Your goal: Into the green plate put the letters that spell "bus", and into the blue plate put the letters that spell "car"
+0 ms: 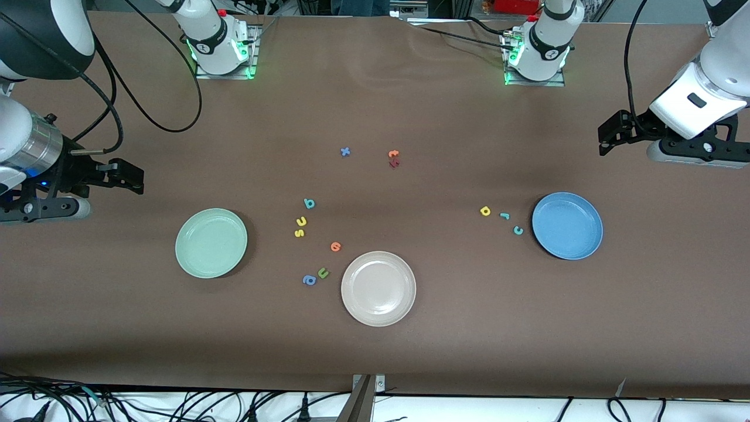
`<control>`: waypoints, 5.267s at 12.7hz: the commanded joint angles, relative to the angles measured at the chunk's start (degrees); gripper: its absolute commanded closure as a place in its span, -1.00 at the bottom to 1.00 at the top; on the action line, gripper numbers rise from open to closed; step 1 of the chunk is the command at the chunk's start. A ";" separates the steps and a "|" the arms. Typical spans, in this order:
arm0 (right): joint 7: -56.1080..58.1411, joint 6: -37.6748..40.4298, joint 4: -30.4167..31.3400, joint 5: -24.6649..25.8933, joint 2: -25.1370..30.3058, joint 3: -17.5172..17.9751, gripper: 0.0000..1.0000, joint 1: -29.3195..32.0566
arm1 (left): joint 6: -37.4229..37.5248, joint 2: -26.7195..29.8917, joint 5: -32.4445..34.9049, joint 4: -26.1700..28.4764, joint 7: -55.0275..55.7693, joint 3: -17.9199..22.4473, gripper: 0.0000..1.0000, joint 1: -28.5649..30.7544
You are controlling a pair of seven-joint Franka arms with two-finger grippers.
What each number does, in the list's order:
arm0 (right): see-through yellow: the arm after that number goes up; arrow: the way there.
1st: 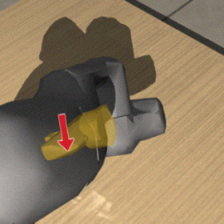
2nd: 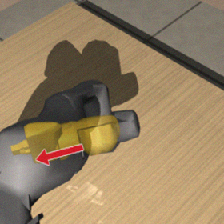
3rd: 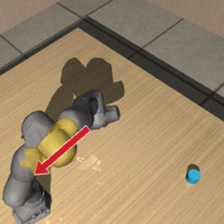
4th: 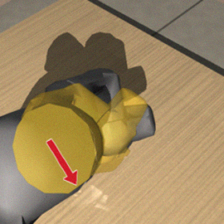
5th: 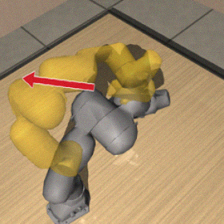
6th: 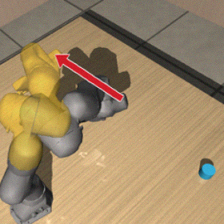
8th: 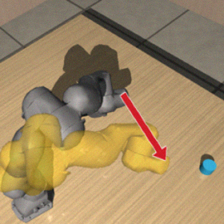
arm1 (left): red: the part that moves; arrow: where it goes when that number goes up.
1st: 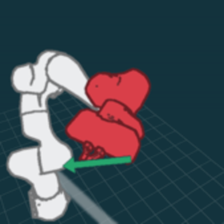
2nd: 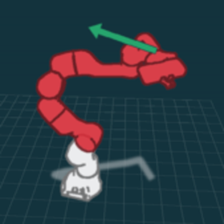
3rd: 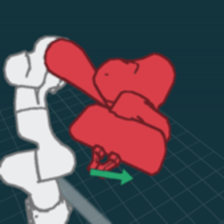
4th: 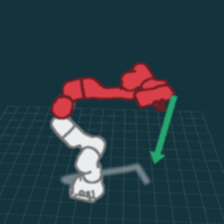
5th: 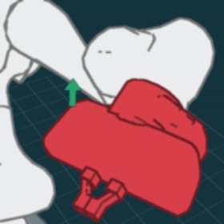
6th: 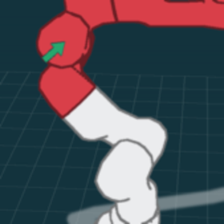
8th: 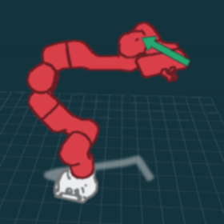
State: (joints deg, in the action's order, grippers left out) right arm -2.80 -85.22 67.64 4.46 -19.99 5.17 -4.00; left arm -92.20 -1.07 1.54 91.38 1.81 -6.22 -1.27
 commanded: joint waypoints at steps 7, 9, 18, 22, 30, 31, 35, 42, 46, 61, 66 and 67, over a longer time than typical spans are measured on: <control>-0.81 0.23 -1.20 0.11 -0.58 0.19 -1.00 0.13 | 1.58 -0.51 -1.10 -1.47 -1.02 -0.37 -1.00 2.23; -0.81 0.23 -1.20 0.11 -0.58 0.19 -1.00 0.13 | 1.58 -0.68 -1.10 -1.47 -1.02 -0.37 -1.00 2.32; -0.63 0.23 -1.20 0.11 -0.58 0.19 -1.00 0.22 | 1.58 -0.69 -1.10 -1.47 -1.02 -0.37 -1.00 2.32; -0.54 0.23 -1.20 0.11 -0.58 0.19 -1.00 0.31 | 1.58 -0.69 -1.10 -1.47 -1.02 -0.37 -1.00 2.32; -0.54 0.23 -1.20 0.11 -0.58 0.19 -1.00 0.31 | 1.76 -0.69 -1.10 -1.38 -1.02 -0.37 -1.00 2.32; -0.54 0.23 -1.11 0.11 -0.58 0.19 -1.00 0.31 | 2.54 -0.69 -1.10 -1.38 -1.02 -0.37 -1.00 2.32; -0.54 0.23 -1.11 0.11 -0.58 0.19 -1.00 0.31 | 3.08 -0.69 -1.10 -1.38 -1.02 -0.37 -1.00 2.32; -0.63 0.23 -1.11 0.11 -0.58 0.19 -1.00 0.31 | 3.08 -0.69 -1.10 -1.38 -1.02 -0.37 -1.00 2.32; -0.63 0.32 -1.11 0.11 -0.58 0.19 -1.00 0.31 | 3.16 -0.69 -1.10 -1.38 -1.02 -0.37 -1.00 2.32; -1.42 0.23 -0.93 -0.07 -0.49 0.19 -1.00 0.22 | -8.51 -17.00 -5.67 -1.47 -3.31 -0.99 -1.00 -4.95; 3.84 -7.57 5.81 0.46 -0.05 0.10 -1.00 -0.31 | -14.92 -23.27 -5.58 2.30 -10.85 -0.99 -1.00 -8.75; 3.94 -9.25 8.36 0.28 -0.05 0.36 -1.00 -0.40 | -17.03 -23.01 -5.58 4.66 -12.17 -0.99 -1.00 -8.66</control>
State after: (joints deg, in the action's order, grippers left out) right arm -0.64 -90.96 71.26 4.43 -20.65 5.24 -4.15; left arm -106.39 -25.00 -3.32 92.68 -5.92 -7.72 -10.11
